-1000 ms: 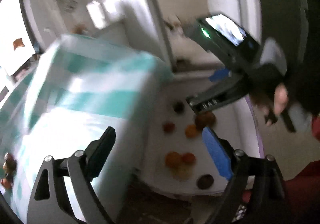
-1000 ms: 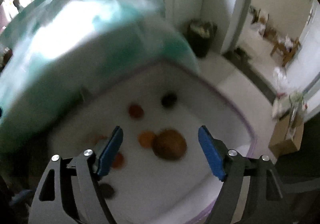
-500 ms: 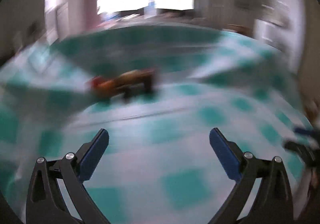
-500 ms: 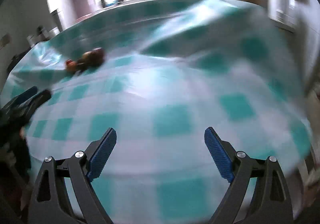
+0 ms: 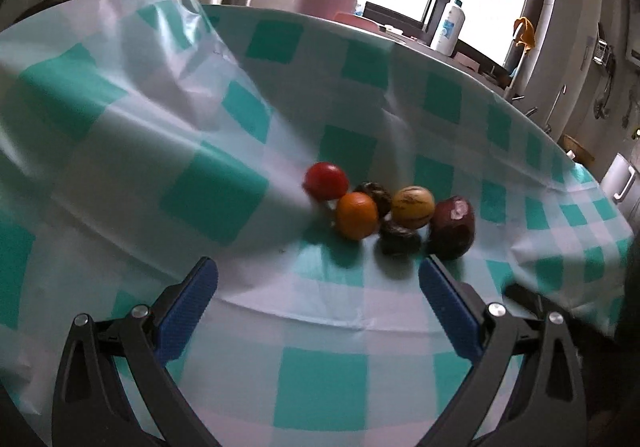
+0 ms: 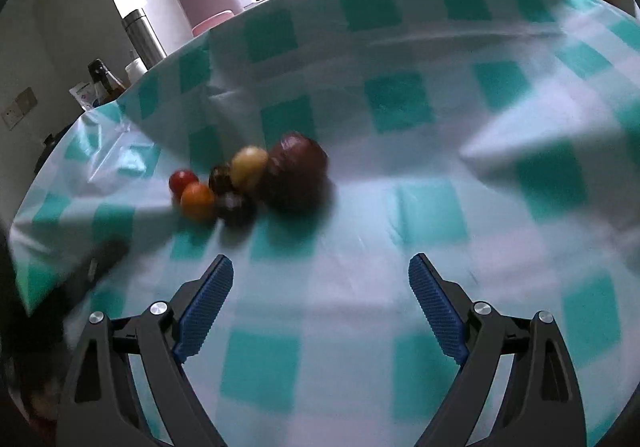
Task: Organize fruits
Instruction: 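Grasp the large dark red fruit with the right tool while the left tool reaches the yellow round fruit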
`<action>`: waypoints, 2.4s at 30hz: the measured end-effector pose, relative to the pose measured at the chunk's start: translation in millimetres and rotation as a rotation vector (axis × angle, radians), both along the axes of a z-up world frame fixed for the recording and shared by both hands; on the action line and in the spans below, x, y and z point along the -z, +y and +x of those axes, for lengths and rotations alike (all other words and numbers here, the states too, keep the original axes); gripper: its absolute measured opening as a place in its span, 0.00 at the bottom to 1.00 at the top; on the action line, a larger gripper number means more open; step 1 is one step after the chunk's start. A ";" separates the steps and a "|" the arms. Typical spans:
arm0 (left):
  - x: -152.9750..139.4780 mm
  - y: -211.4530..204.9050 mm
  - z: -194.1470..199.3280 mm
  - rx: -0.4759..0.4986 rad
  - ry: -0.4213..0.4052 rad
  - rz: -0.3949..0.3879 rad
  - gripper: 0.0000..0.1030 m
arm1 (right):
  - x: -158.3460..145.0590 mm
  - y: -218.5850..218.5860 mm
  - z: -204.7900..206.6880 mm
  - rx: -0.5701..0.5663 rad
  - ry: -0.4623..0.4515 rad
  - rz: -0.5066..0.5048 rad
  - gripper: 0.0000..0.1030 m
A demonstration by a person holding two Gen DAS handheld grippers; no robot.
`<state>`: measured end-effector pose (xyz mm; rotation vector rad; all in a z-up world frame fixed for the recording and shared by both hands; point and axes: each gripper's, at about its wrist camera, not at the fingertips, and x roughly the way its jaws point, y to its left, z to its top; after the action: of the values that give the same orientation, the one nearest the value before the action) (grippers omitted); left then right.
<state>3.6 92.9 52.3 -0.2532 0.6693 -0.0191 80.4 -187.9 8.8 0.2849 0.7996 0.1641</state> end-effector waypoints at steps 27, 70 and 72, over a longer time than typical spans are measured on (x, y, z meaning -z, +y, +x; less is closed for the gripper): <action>17.1 -22.5 -0.1 0.050 0.056 -0.008 0.98 | 20.4 50.8 91.7 -0.061 0.123 -0.070 0.69; 25.2 -163.5 76.8 0.402 0.086 0.059 0.79 | 6.6 -85.3 -31.3 0.253 -0.103 0.183 0.55; 31.8 -177.0 81.6 0.428 0.109 0.102 0.79 | 7.6 -87.4 -30.7 0.257 -0.095 0.181 0.55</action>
<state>85.2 -84.2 20.5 -0.0087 0.8211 -0.3822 49.6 -275.2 1.2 0.5434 0.6480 0.0077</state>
